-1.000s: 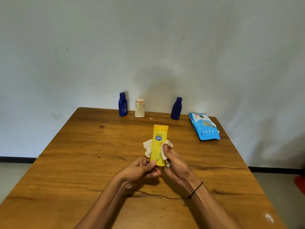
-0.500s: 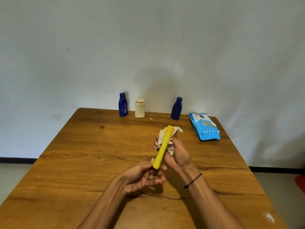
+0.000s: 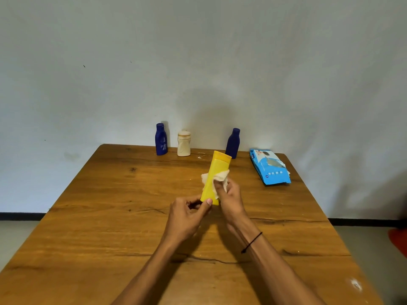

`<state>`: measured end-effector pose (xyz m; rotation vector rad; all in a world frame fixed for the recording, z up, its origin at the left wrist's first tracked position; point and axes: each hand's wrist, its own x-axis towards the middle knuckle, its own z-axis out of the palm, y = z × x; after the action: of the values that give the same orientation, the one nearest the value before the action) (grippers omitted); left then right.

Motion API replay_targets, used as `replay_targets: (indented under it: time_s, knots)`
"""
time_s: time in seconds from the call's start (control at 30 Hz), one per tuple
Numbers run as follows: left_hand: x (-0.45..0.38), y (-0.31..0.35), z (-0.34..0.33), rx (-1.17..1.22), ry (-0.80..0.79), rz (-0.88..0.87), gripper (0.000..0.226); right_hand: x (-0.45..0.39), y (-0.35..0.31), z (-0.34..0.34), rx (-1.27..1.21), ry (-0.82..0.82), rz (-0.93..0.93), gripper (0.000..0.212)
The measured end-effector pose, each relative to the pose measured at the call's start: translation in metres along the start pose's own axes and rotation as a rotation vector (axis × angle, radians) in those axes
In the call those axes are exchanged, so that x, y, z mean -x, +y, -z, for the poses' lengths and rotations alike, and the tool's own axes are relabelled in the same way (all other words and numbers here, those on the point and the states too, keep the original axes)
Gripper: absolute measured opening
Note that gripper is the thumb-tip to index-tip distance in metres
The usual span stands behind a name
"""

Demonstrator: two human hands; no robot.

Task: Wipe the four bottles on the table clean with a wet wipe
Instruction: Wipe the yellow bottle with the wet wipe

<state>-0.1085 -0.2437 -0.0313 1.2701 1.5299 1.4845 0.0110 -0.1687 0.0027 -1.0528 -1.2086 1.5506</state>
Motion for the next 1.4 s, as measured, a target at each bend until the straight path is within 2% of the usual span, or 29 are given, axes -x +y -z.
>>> replay_targets:
  time_s: [0.07, 0.2, 0.33, 0.47, 0.53, 0.63, 0.7, 0.77, 0.87, 1.03, 1.13, 1.27, 1.33, 1.4]
  knots:
    - [-0.004, -0.005, 0.003, 0.097, 0.001, 0.027, 0.009, 0.01, 0.011, 0.004, -0.011, -0.099, 0.013, 0.03]
    - [0.001, -0.011, 0.005, 0.263, -0.015, 0.093, 0.017, 0.014, 0.015, 0.013, -0.034, -0.213, -0.032, 0.038]
    - [0.007, -0.014, 0.002, 0.236, -0.014, 0.11, 0.016, 0.008, -0.003, 0.007, 0.055, -0.096, -0.056, 0.023]
    - [0.012, -0.017, 0.0, 0.2, -0.031, 0.098, 0.012, -0.01, -0.021, 0.0, 0.026, 0.057, -0.082, 0.05]
    - [0.013, -0.017, 0.001, 0.202, -0.031, 0.108, 0.009, -0.014, -0.024, -0.001, 0.045, 0.053, -0.066, 0.046]
    - [0.011, -0.013, 0.005, 0.258, -0.018, 0.131, 0.017, -0.007, -0.019, 0.001, 0.068, -0.119, -0.059, 0.025]
    - [0.009, -0.011, 0.008, 0.305, -0.014, 0.149, 0.018, 0.0, -0.009, 0.005, 0.02, -0.257, -0.07, 0.035]
    - [0.008, -0.01, 0.008, 0.342, -0.008, 0.167, 0.016, 0.006, 0.001, 0.008, 0.028, -0.315, -0.05, 0.036]
    - [0.011, -0.014, 0.005, 0.354, -0.021, 0.179, 0.018, 0.009, 0.002, 0.006, 0.086, -0.231, -0.038, 0.033]
    - [0.016, -0.014, -0.002, 0.364, -0.026, 0.204, 0.019, -0.004, -0.007, -0.001, 0.154, -0.06, -0.106, 0.055]
    - [0.013, -0.011, 0.001, 0.396, 0.028, 0.249, 0.019, -0.003, -0.008, 0.004, 0.169, -0.094, -0.05, 0.039]
    - [0.007, -0.009, 0.008, 0.443, 0.041, 0.263, 0.021, 0.004, 0.002, 0.012, 0.077, -0.361, -0.019, 0.032]
    - [0.007, -0.008, 0.009, 0.382, 0.037, 0.259, 0.026, 0.004, 0.009, 0.012, 0.189, -0.312, 0.07, 0.028]
    - [0.005, -0.01, 0.012, 0.212, 0.074, 0.269, 0.031, 0.003, 0.014, 0.008, 0.361, -0.193, 0.188, 0.023]
